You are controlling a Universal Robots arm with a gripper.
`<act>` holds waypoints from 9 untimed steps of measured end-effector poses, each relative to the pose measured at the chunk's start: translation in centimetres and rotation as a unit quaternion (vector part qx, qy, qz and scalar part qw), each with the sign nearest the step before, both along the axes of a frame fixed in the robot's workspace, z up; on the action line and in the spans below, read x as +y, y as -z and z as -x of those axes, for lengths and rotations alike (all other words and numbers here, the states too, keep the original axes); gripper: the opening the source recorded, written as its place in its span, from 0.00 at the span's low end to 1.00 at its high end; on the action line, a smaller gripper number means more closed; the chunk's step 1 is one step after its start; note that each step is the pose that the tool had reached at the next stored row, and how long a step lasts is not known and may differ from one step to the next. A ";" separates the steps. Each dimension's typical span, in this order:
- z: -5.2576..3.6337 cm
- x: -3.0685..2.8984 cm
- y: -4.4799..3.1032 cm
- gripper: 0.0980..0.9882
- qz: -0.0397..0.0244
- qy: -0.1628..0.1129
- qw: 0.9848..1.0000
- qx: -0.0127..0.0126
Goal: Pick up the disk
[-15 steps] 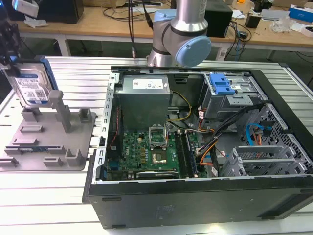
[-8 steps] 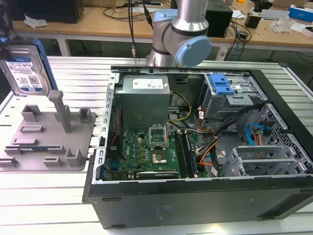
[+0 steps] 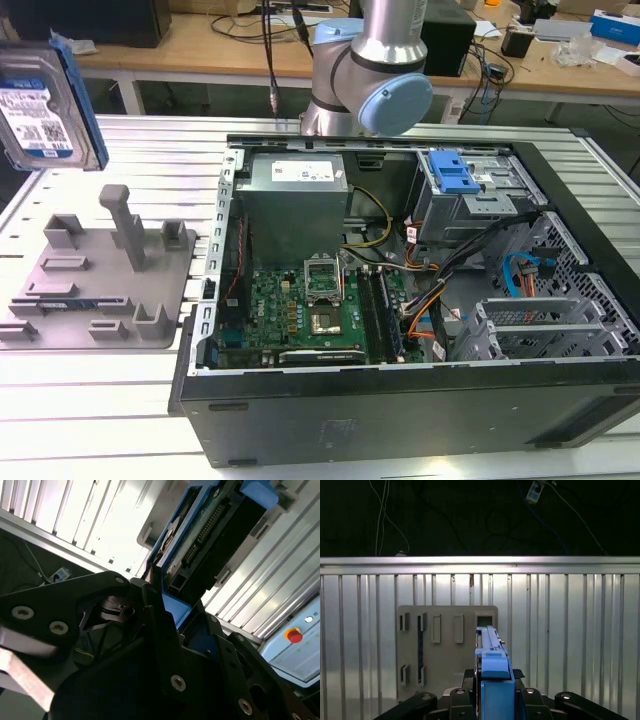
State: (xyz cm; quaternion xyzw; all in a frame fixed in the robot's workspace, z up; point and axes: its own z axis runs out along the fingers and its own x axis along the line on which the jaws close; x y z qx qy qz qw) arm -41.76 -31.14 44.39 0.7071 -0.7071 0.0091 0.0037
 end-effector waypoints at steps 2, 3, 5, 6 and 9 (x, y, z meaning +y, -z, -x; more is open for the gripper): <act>0.00 0.00 -1.13 0.30 0.000 0.000 1.000 0.000; 0.00 0.00 -1.60 0.30 0.000 0.000 1.000 0.000; 0.00 0.00 -2.57 0.30 0.000 0.000 1.000 0.000; 0.00 0.00 -3.37 0.30 0.000 0.000 1.000 0.000; 0.00 0.00 -4.28 0.30 -0.001 0.000 1.000 0.000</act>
